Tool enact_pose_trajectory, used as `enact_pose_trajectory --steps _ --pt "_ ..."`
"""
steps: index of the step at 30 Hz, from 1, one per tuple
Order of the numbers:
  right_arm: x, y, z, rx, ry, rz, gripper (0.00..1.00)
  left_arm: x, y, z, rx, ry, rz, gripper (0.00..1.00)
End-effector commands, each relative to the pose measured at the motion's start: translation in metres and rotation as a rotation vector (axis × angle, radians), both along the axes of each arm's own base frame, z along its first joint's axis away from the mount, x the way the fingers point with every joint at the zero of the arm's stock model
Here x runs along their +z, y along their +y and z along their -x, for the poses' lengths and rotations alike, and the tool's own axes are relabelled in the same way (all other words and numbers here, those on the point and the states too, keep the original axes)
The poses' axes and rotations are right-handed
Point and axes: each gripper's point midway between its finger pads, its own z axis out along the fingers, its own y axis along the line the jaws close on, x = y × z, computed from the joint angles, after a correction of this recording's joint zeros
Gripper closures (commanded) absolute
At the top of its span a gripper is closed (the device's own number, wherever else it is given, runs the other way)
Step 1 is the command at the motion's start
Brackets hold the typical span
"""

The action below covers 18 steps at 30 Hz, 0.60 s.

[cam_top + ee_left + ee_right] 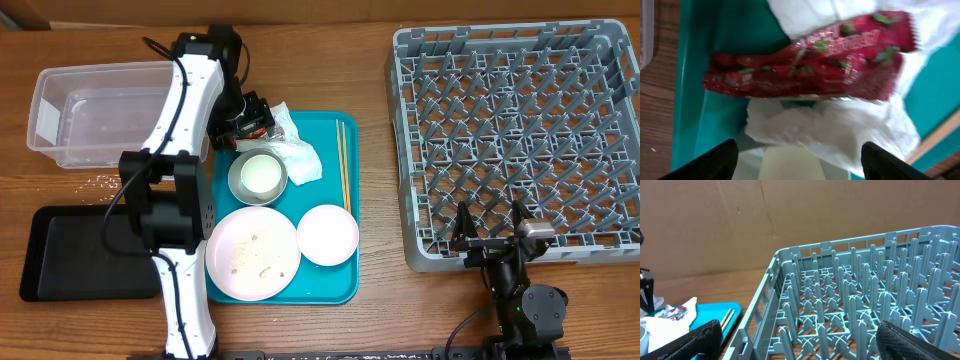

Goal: Sort waste into correct bins and load items into the dishwasher
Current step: 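Reach left gripper to the teal tray and grasp the white tissue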

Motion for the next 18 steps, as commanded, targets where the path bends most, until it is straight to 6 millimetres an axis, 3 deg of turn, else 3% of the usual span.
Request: enact_pose_trajectory --steps 1,10,18 --pt "-0.001 -0.002 0.0 -0.012 -0.006 0.003 0.0 -0.009 0.009 0.0 0.059 0.025 -0.07 0.2" --pt "-0.001 -0.002 0.0 -0.012 -0.006 0.004 0.0 -0.01 0.005 0.009 0.087 0.064 -0.08 0.22" --pt "-0.001 -0.002 0.0 -0.012 -0.006 0.004 0.0 -0.011 -0.016 0.01 0.038 0.05 -0.079 0.5"
